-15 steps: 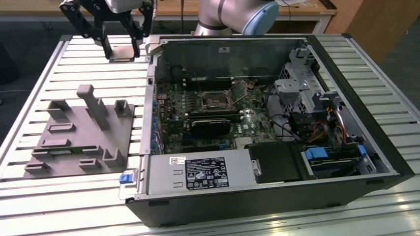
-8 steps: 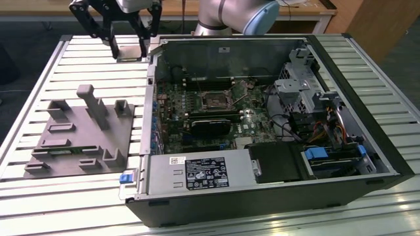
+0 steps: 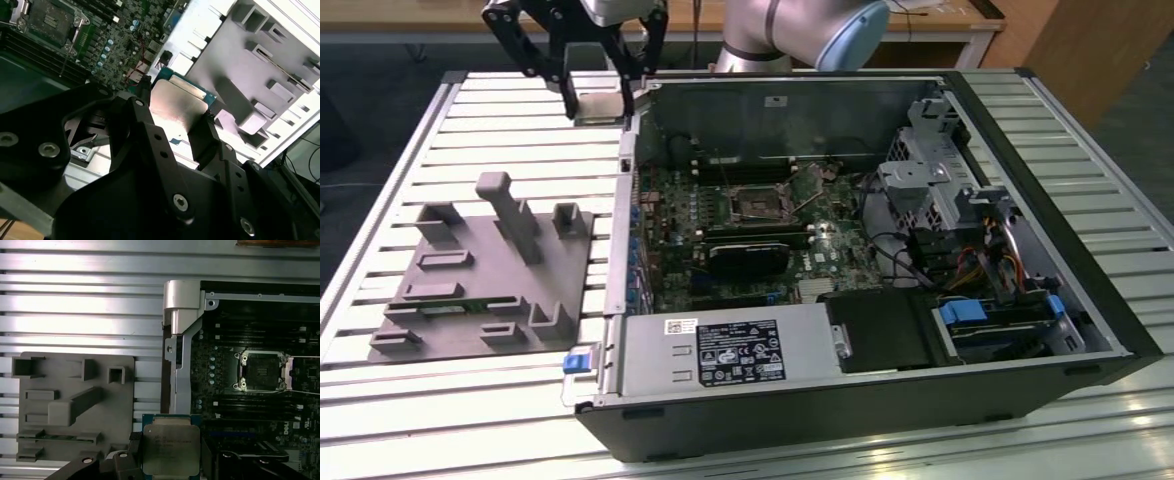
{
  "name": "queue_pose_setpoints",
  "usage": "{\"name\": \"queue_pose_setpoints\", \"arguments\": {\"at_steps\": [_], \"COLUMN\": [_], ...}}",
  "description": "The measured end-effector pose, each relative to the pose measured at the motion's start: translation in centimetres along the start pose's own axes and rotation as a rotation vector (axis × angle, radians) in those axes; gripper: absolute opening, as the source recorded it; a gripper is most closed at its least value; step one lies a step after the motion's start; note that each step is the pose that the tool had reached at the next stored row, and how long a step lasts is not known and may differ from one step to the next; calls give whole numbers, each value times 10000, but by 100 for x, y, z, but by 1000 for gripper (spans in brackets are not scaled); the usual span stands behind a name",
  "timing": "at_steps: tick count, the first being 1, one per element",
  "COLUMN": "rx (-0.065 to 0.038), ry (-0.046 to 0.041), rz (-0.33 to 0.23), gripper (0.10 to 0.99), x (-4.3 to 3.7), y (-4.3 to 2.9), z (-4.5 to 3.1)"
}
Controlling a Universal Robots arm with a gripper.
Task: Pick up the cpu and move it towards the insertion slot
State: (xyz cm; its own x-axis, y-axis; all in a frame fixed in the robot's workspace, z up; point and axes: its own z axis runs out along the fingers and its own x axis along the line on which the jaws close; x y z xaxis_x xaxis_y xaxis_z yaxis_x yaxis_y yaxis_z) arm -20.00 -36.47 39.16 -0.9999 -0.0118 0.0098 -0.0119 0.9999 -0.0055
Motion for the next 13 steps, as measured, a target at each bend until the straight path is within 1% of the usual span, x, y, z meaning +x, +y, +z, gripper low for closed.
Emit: {"name": "queue_pose_setpoints", "arguments": {"at_steps": [13], "rx": [0], "ry": [0], "rz": [-1], "gripper": [545], "x": [-259], "y": [-1], "z": [-3]}}
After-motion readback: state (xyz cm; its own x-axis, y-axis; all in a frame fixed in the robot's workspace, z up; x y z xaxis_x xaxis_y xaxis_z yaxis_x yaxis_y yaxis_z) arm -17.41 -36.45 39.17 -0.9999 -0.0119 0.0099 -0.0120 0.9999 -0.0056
